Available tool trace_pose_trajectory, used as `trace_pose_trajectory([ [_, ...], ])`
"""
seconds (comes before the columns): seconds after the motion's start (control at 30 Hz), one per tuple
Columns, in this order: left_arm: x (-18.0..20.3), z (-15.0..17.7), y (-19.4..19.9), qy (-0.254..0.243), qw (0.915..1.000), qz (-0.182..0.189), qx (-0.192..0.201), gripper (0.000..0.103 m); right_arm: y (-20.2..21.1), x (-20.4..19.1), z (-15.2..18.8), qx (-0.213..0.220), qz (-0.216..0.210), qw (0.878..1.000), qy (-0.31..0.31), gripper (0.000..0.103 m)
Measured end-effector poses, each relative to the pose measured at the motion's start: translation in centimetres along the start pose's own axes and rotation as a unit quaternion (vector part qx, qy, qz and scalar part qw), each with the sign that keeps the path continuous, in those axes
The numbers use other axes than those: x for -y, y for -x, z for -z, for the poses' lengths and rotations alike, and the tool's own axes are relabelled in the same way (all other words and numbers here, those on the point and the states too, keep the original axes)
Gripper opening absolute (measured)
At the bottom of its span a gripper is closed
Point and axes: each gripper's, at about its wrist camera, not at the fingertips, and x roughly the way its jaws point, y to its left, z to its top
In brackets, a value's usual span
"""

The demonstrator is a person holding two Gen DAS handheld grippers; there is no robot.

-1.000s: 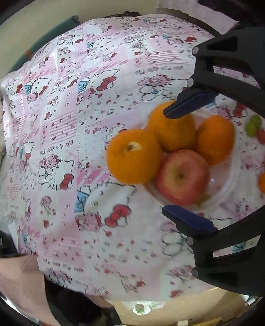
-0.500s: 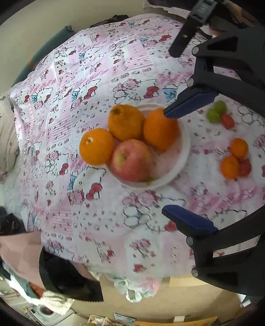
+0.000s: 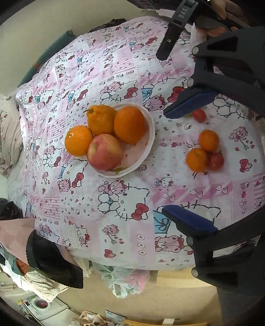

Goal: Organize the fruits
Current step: 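Grasp a small tangerine with the left gripper while the right approaches the green limes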

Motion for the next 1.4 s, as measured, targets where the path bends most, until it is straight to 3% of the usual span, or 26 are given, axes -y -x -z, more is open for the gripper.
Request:
trace_pose_trajectory([
  [0.23,-2.6,0.6,-1.2,0.035,0.9994,-0.001,-0.008,0.084,-1.0,1.0,1.2,-0.013,0.006,1.000,-0.025,0.092],
  [0.37,-3.1,1.3,-3.4,0.053,0.9970,0.010,-0.055,0.081,-2.3,1.4,1.1,-0.031,0.007,0.999,-0.042,0.092],
  [0.5,-2.3,2.3,-5.8,0.057,0.9922,0.025,-0.108,0.066,-2.9,0.7,0.7,-0.032,0.009,0.999,-0.037,0.092],
  [0.7,-1.0,3.5,-9.4,0.063,0.9814,0.037,-0.177,0.053,-3.5,0.3,0.5,-0.038,0.006,0.999,-0.030,0.092],
  [0.87,-0.3,4.0,-11.4,0.066,0.9758,0.020,-0.207,0.052,-3.3,0.8,0.5,-0.036,0.012,0.999,-0.030,0.092],
  [1.03,0.5,4.2,-12.7,0.055,0.9737,0.005,-0.221,0.052,-3.1,1.5,0.6,-0.038,0.010,0.998,-0.039,0.092],
  [1.1,0.5,4.2,-12.9,0.051,0.9741,-0.003,-0.220,0.041,-3.3,1.8,0.7,-0.046,0.000,0.998,-0.049,0.092],
  [1.17,0.4,4.1,-12.7,0.053,0.9746,0.001,-0.218,0.040,-3.6,2.1,0.8,-0.056,-0.009,0.997,-0.059,0.092],
  [1.4,0.1,2.8,-9.3,0.053,0.9859,0.006,-0.159,0.040,-5.7,2.5,1.6,-0.112,-0.007,0.991,-0.067,0.090],
])
